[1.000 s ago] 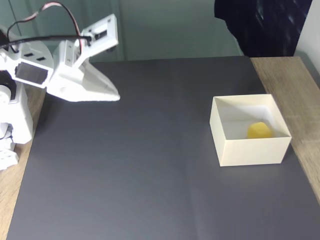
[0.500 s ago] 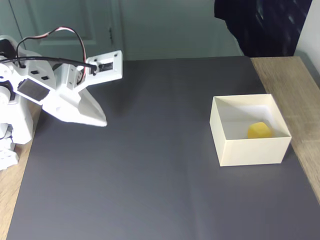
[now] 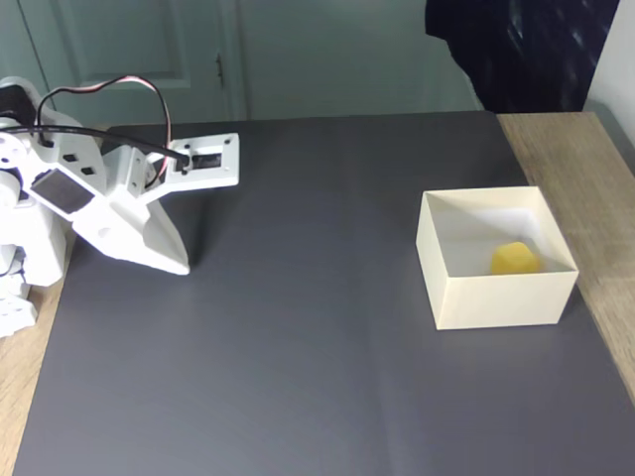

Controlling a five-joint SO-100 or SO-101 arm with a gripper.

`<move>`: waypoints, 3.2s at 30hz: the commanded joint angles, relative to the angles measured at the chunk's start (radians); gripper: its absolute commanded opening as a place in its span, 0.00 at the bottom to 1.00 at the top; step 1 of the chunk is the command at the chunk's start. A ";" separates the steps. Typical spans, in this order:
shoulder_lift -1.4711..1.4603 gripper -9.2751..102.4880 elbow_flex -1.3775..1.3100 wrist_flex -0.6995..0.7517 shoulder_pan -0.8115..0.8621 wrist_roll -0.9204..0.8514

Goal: Grasp a cube block and put it in the white box.

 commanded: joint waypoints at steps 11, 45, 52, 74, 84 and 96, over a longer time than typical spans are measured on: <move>0.006 0.08 -0.005 0.138 -0.014 -0.061; 0.006 0.09 -0.005 0.143 -0.006 -0.109; 0.006 0.09 -0.003 0.143 -0.006 -0.109; 0.006 0.09 -0.003 0.143 -0.006 -0.109; 0.006 0.09 -0.003 0.143 -0.006 -0.109; 0.006 0.09 -0.003 0.143 -0.006 -0.110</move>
